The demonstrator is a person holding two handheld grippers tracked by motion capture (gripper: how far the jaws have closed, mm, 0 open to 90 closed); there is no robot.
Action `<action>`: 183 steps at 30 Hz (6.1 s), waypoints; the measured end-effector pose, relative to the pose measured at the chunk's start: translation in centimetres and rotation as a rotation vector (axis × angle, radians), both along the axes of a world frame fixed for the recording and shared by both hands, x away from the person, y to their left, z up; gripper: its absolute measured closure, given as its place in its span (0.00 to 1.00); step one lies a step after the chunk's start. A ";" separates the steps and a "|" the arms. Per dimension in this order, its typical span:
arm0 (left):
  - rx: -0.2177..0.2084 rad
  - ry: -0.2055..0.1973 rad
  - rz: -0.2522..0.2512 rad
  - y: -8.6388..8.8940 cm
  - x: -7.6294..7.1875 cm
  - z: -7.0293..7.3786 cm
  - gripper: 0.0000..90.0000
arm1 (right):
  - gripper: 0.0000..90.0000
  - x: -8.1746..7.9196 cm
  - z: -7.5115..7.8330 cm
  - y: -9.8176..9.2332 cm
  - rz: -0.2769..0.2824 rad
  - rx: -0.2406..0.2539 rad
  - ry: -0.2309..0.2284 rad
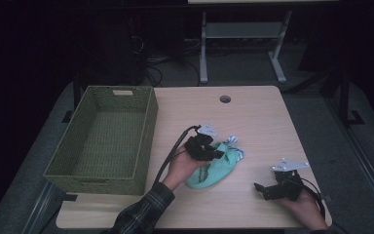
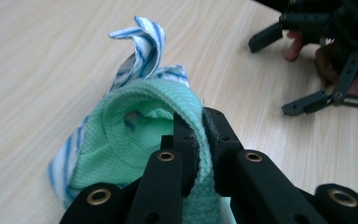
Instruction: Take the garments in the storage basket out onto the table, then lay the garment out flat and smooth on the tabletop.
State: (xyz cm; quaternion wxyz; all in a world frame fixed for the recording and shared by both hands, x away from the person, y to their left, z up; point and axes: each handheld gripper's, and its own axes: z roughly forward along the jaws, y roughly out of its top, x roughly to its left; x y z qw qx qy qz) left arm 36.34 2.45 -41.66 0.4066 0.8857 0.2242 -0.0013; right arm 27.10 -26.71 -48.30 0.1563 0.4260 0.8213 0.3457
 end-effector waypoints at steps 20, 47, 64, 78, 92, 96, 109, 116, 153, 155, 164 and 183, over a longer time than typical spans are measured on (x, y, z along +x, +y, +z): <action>0.078 0.066 -0.038 -1.6 -0.1 -3.4 0.83 | 0.02 0.0 0.0 0.0 0.000 0.000 0.000; 0.069 0.029 0.175 6.5 0.5 -0.6 0.86 | 0.02 0.0 0.0 0.0 0.000 0.000 0.000; 0.267 0.057 0.148 5.9 0.6 -3.3 0.99 | 0.02 0.0 0.0 0.0 0.000 0.000 0.000; 0.253 0.089 0.058 5.2 -2.6 -3.5 0.98 | 0.02 0.0 0.0 0.0 0.000 0.000 0.000; 0.234 0.086 -0.007 4.7 -5.0 -3.6 0.97 | 0.06 0.4 0.3 0.2 -0.005 -0.017 0.027; 0.230 0.089 -0.010 4.8 -4.9 -3.7 0.98 | 0.15 0.6 0.8 0.2 0.001 -0.012 0.014; 0.225 0.091 -0.018 4.9 -4.8 -3.7 0.99 | 0.51 2.8 2.9 1.0 0.078 0.067 -0.038; 0.222 0.095 -0.019 4.8 -4.8 -3.7 0.99 | 0.68 4.7 3.8 1.7 0.125 0.097 -0.047; 0.225 0.096 -0.028 4.8 -4.7 -3.7 0.99 | 0.87 10.9 1.3 6.7 0.185 0.049 0.024; 0.224 0.097 -0.027 4.8 -4.7 -3.7 0.99 | 0.92 10.9 1.3 6.6 0.175 0.042 0.024; 0.223 0.096 -0.027 4.8 -4.7 -3.7 1.00 | 0.99 10.6 1.9 6.3 0.166 0.036 0.002; 0.225 0.088 -0.029 4.8 -4.7 -3.7 1.00 | 0.99 10.8 1.8 0.2 -0.004 0.019 0.023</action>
